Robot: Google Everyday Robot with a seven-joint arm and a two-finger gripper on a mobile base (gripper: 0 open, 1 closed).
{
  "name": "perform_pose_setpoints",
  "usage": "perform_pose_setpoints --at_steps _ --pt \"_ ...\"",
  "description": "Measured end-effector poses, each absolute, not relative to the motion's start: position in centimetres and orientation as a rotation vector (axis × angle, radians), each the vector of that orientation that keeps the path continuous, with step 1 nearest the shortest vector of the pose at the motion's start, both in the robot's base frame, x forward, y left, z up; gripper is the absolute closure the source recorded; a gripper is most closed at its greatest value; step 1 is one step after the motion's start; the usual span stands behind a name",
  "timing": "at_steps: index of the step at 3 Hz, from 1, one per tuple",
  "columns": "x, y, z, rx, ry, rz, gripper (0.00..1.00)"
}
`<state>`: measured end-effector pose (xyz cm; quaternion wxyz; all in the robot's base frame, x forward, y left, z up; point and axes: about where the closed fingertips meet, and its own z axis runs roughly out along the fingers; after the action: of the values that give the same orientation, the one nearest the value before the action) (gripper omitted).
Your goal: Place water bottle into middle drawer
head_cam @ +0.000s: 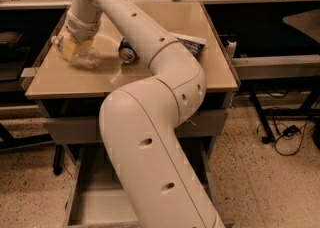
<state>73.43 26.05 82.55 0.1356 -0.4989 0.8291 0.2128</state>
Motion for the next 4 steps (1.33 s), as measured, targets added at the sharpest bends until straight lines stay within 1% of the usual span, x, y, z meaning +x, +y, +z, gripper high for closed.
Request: perform_pose_setpoints --at_steps 1,2,3,4 --pt "72.5 25.7 84.2 -1.469 2.34 0.618 1.0" --pt "70.1 25.2 85.0 -1.492 2.295 0.649 1.0" --pt "66.5 24.2 84.3 -1.541 2.245 0.715 1.0" --pt "66.5 24.2 84.3 -1.541 2.245 0.715 1.0"
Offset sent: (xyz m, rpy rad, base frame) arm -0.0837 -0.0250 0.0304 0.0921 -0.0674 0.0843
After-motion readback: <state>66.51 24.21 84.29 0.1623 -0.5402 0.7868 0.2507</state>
